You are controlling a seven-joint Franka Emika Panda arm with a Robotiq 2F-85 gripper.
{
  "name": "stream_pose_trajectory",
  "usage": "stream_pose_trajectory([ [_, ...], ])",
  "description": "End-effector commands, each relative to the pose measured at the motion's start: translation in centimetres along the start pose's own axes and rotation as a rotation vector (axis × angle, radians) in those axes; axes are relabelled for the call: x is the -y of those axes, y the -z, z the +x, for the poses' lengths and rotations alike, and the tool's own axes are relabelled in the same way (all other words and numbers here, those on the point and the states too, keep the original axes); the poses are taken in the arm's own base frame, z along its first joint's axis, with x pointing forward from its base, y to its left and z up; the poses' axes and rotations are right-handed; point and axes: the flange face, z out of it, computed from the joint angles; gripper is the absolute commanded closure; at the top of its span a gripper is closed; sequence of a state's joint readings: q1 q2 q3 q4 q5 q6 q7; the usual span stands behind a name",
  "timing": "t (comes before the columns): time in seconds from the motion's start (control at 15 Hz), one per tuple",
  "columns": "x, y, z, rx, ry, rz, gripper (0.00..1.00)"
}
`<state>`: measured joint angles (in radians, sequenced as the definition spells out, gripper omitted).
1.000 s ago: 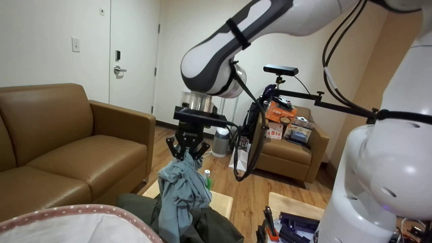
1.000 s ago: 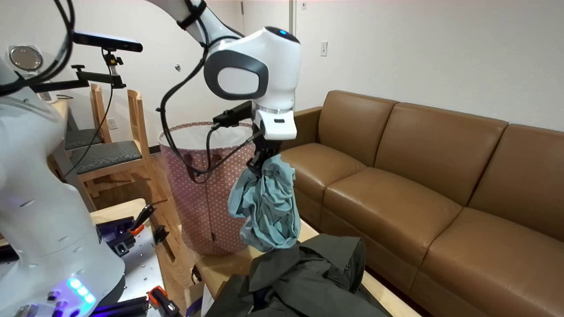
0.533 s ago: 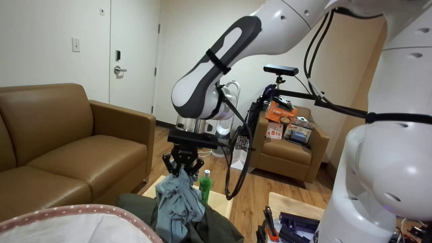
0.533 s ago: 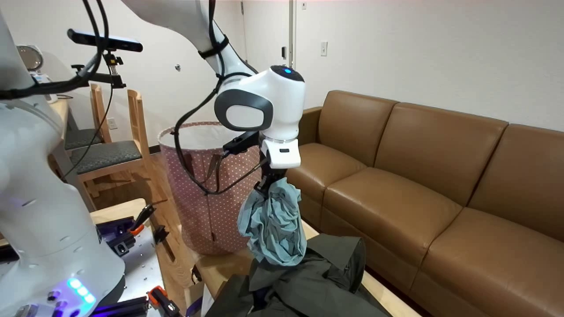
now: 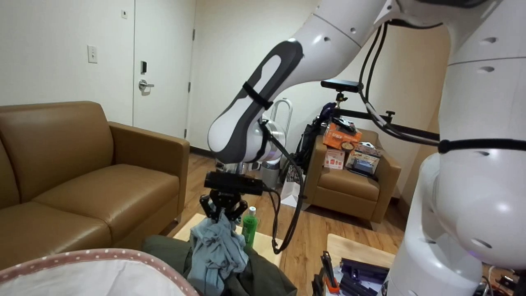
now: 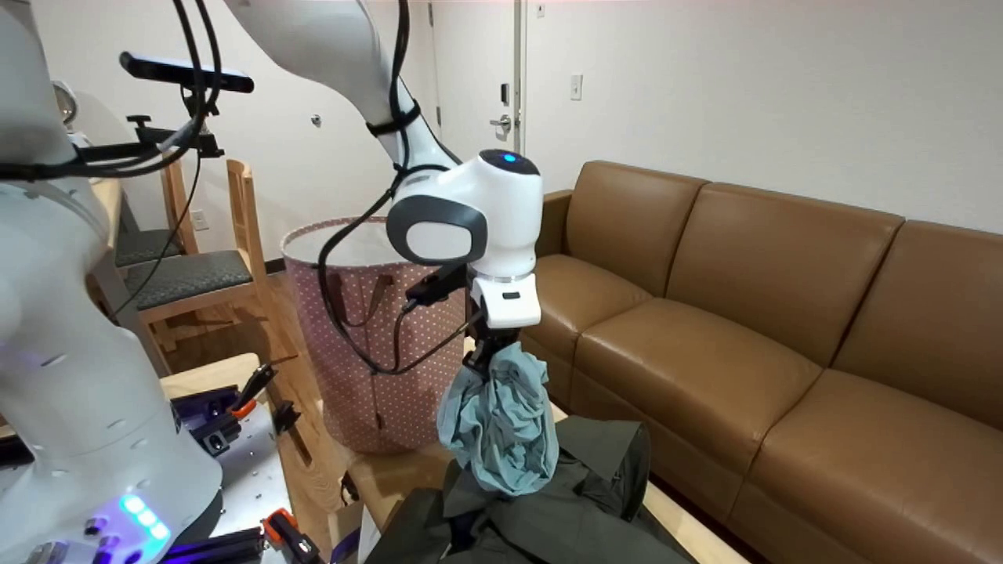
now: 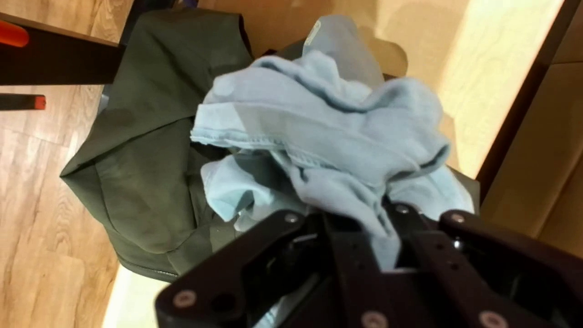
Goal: Remove the blue cloth from the laundry basket
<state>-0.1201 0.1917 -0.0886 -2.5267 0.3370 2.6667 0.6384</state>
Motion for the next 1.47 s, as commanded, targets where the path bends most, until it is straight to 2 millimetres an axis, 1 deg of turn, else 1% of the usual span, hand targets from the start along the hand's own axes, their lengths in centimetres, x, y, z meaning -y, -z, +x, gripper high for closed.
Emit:
stream_pose_trajectory([
  [0.0, 0.0, -4.6, 1.8, -0.072, -0.021, -0.043, 0.97],
  [0.27, 0.9, -7.4, 3.6, -0.157, -0.032, -0.065, 0.97],
  [0.47, 2.6, -9.1, 4.1, -0.178, -0.032, -0.075, 0.97],
  [0.6, 4.0, -9.8, 4.1, -0.122, -0.023, -0.069, 0.97],
  [0.67, 4.3, -9.9, 4.0, -0.088, -0.021, -0.060, 0.63],
  [0.73, 4.6, -9.8, 3.6, -0.031, -0.013, -0.044, 0.62],
  [0.87, 4.7, -9.5, 2.7, 0.079, 0.011, -0.012, 0.50],
  [1.0, 4.2, -9.4, 2.3, 0.185, 0.002, 0.019, 0.38],
  [1.13, 3.1, -8.9, 2.7, 0.293, -0.036, 0.050, 0.24],
  [1.33, 0.7, -6.9, 3.6, 0.403, -0.095, 0.051, 0.04],
  [1.4, 0.1, -6.1, 3.9, 0.431, -0.110, 0.046, 0.02],
])
